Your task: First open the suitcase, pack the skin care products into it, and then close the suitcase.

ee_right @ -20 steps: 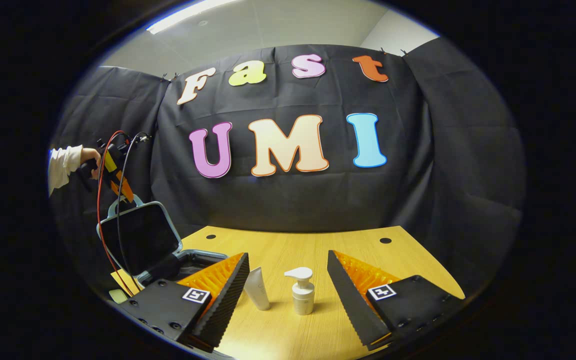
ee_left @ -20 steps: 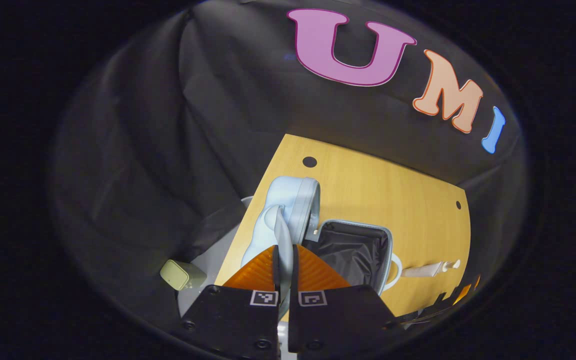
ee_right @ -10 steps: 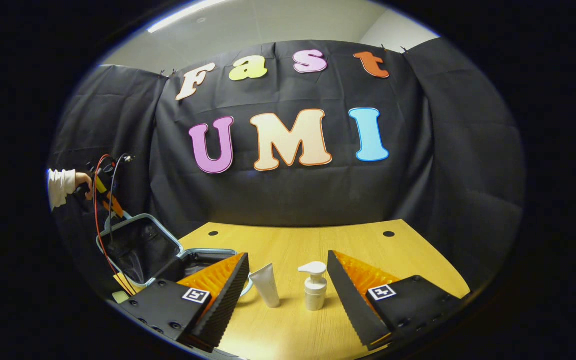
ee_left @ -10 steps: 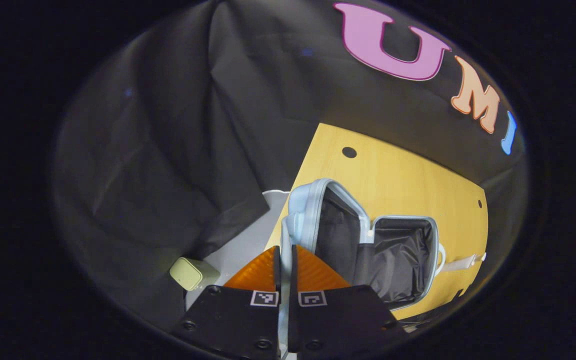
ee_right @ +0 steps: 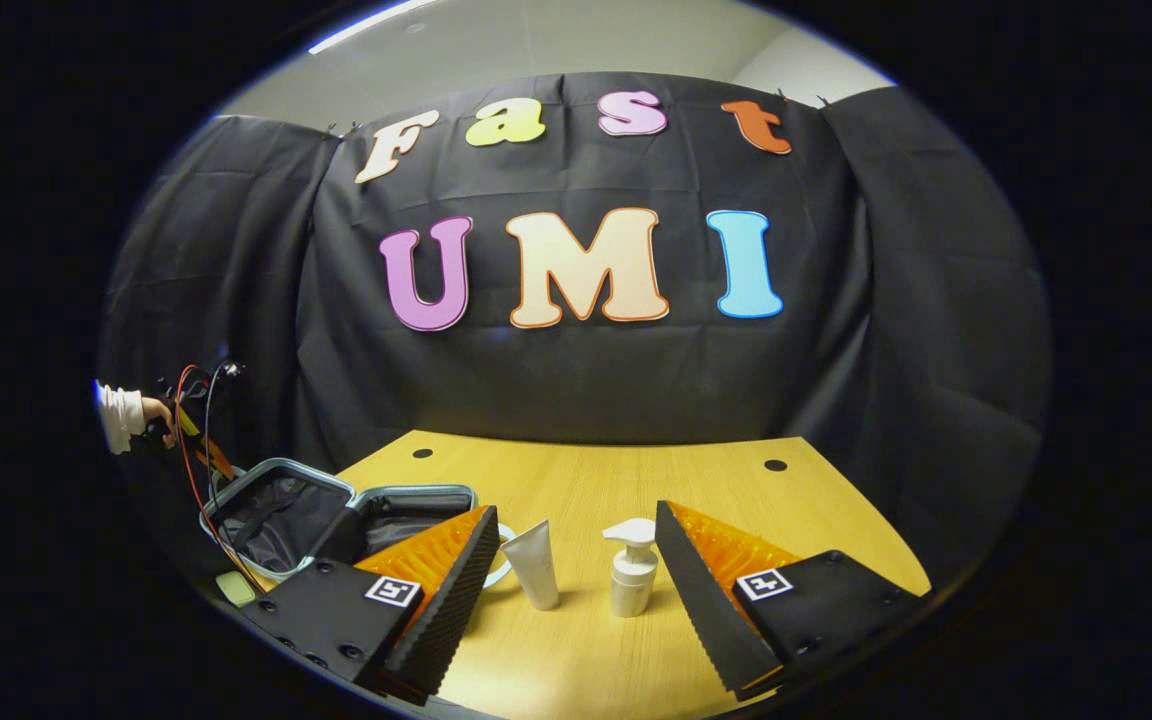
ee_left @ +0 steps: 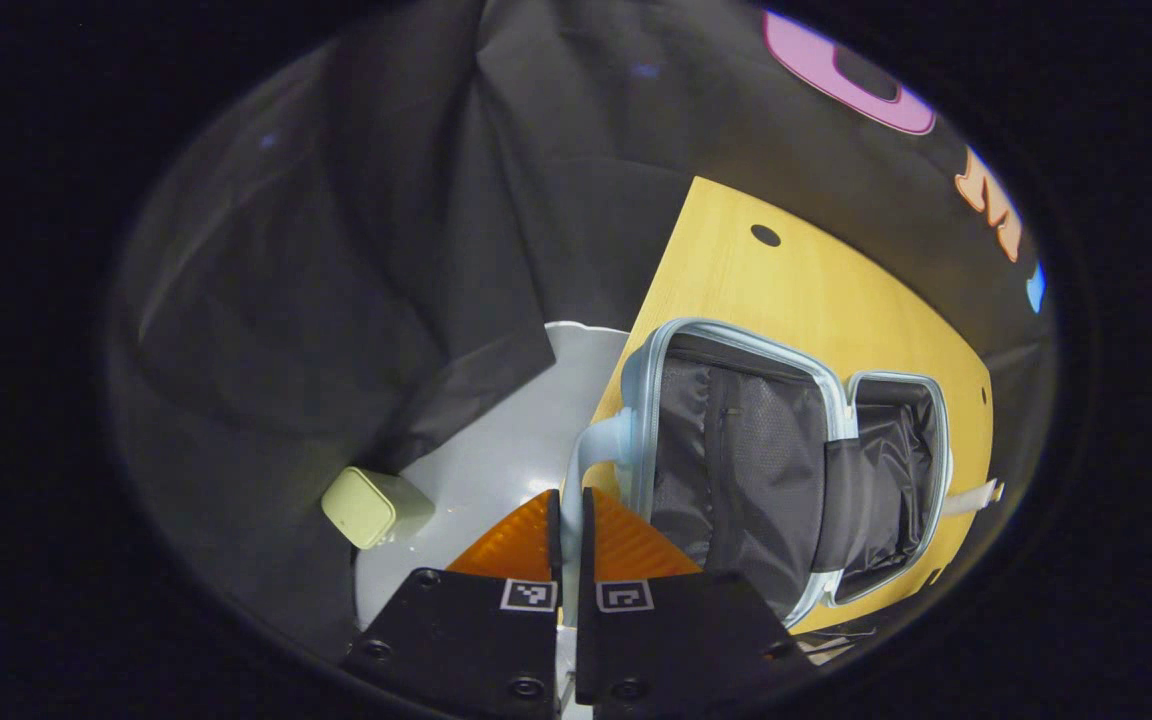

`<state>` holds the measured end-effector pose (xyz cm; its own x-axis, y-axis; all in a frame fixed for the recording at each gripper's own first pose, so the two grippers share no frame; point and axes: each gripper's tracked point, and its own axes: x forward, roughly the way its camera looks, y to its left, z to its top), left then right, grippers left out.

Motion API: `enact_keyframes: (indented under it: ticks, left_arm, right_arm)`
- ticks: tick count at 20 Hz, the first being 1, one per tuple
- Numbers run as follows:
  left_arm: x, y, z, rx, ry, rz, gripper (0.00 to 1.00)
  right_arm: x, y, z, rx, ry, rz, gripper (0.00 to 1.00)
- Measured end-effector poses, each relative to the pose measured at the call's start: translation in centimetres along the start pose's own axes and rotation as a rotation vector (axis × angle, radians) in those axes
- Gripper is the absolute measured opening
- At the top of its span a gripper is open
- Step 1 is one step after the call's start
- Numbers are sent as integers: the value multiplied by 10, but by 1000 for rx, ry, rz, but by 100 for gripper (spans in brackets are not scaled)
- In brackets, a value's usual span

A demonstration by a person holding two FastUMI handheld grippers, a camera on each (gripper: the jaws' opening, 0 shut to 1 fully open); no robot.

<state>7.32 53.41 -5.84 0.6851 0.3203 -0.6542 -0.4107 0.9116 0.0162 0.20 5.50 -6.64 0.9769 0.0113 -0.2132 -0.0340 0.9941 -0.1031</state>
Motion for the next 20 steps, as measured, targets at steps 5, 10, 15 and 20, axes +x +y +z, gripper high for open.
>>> enact_keyframes:
  ticks: [5,10,15,20]
  left_arm:
    - [27,2,-11,40,-29,-42,22]
    - [3,7,6,87,-146,19,61]
    - [-62,-55,19,264,-361,-8,84]
    - [-129,-180,12,357,-547,-167,95]
  right_arm:
    - [3,9,-4,-1,16,14,98]
    - [2,7,-9,-36,26,10,98]
    - [3,1,-23,-65,41,11,99]
    - [5,-7,-34,-46,54,25,100]
